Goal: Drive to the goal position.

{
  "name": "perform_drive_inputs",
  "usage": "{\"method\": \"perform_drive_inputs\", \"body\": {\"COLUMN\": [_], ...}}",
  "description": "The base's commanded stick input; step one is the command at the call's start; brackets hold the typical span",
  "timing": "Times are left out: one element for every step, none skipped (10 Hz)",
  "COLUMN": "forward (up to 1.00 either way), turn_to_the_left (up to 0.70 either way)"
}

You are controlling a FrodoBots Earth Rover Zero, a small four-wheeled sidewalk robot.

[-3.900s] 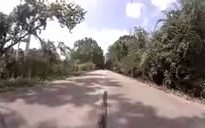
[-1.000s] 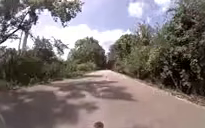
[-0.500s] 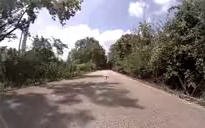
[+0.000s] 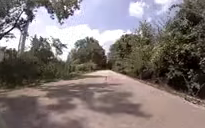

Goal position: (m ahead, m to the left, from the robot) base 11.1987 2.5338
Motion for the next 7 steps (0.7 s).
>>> {"method": "perform_drive_inputs", "body": {"forward": [0.5,0.5,0.5,0.5,0.5,0.5,0.5], "turn_to_the_left": [0.0,0.0,0.0,0.04,0.4,0.01,0.0]}}
